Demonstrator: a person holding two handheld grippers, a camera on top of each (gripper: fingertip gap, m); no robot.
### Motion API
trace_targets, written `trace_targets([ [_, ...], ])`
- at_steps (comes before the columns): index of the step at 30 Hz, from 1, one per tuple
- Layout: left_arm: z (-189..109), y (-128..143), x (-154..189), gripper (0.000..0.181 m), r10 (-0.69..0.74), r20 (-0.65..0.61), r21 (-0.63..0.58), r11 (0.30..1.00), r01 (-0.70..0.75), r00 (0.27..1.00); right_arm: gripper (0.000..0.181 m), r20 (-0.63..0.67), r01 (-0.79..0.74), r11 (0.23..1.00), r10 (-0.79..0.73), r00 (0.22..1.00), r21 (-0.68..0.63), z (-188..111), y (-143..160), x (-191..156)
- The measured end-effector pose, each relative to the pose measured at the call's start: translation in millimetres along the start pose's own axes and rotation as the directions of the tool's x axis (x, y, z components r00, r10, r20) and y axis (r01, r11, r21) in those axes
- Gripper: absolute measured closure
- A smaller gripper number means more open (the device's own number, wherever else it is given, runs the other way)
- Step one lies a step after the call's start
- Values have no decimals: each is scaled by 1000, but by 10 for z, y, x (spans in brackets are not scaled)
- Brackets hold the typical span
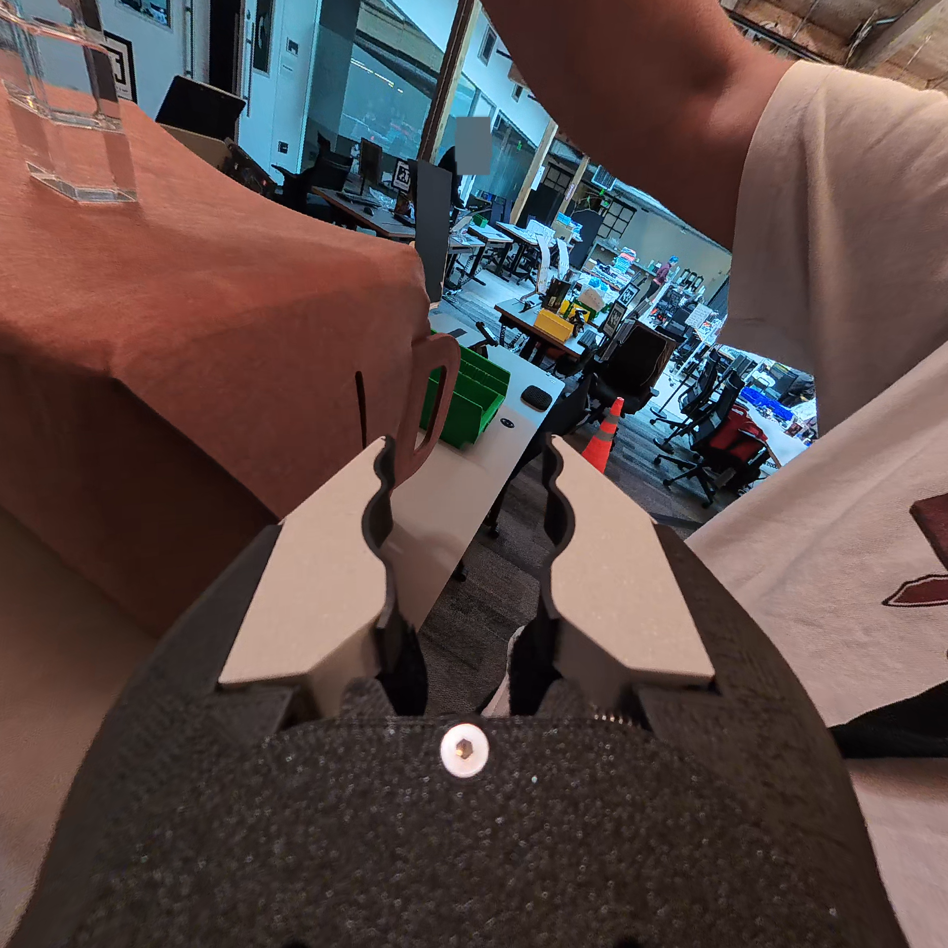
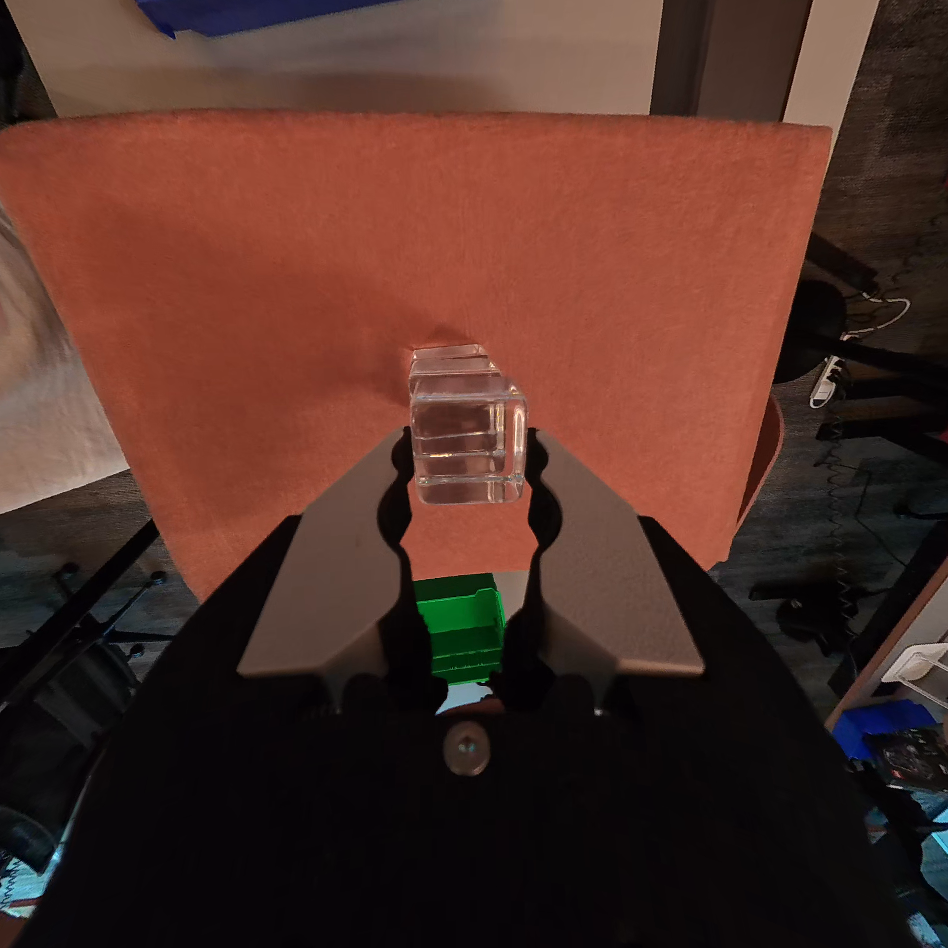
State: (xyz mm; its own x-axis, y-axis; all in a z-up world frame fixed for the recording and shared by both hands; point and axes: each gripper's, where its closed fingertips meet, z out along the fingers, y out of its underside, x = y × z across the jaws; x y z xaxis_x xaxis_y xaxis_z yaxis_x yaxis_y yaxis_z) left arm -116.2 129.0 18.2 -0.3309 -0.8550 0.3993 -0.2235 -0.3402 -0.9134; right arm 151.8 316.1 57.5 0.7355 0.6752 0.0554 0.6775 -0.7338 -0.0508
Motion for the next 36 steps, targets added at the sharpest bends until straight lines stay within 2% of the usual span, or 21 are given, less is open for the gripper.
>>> trace_targets([
  [36, 43, 56, 69, 123, 27, -7, -34, 999, -27, 1000, 139, 28, 0, 999, 1, 1000, -49, 61, 53, -6],
])
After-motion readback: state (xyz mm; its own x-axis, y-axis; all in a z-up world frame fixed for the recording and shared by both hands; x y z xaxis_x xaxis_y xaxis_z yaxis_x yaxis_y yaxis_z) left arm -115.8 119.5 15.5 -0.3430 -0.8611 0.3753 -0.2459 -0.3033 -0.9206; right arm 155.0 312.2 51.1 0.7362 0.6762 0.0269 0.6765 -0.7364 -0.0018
